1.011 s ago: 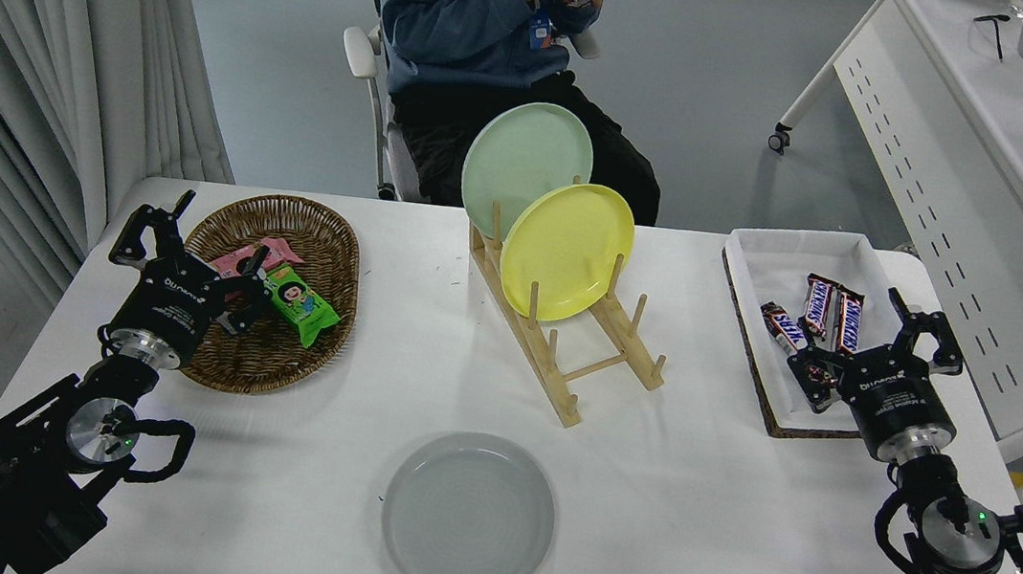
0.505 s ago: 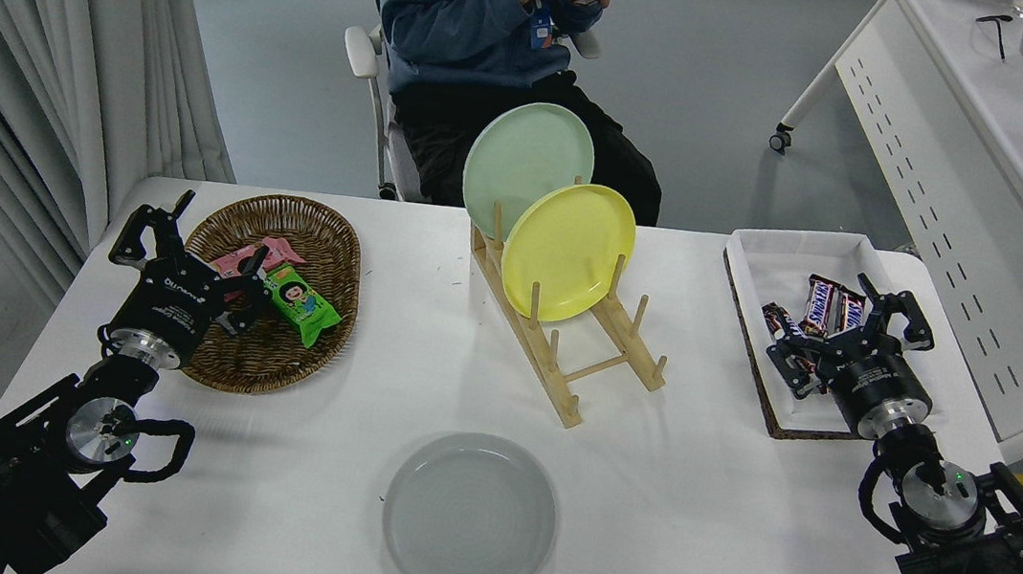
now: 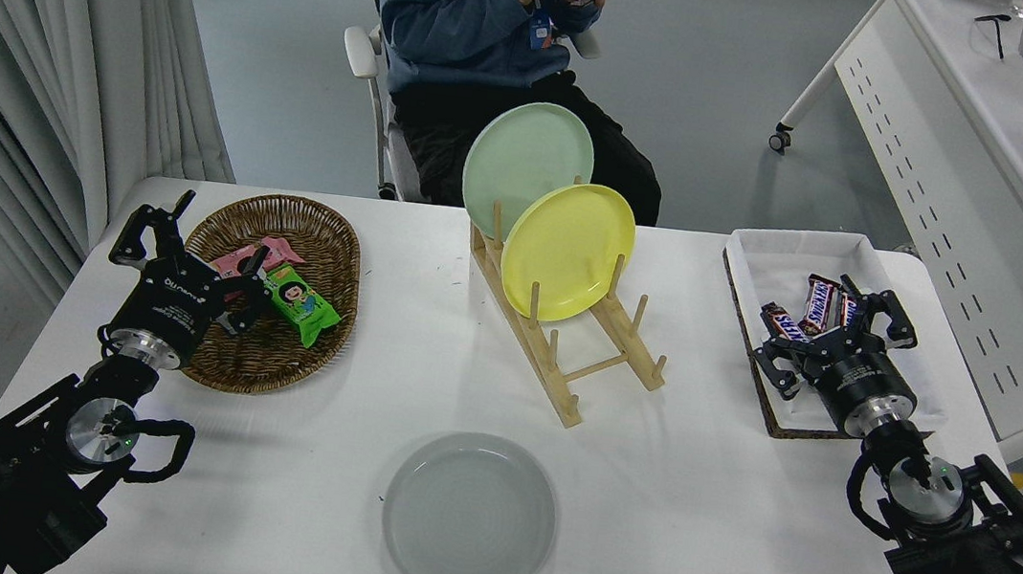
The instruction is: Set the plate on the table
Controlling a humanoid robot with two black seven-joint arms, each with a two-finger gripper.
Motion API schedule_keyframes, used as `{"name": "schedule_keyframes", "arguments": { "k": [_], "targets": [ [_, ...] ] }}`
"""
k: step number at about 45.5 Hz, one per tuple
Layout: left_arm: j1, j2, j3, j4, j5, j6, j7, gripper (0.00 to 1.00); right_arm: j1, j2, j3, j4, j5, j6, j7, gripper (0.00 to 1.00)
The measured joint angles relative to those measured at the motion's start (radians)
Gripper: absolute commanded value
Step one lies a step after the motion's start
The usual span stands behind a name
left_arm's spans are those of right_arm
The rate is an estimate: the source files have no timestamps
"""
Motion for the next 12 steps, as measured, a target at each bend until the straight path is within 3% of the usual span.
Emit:
{"name": "schedule_keyframes", "arguments": {
  "k": [12],
  "targets": [
    [0.000,0.000,0.000,0.000,0.000,0.000,0.000,1.00,0.001,0.000,-0.010,-0.001,0.001,-0.002,0.000,1.00]
  ]
}}
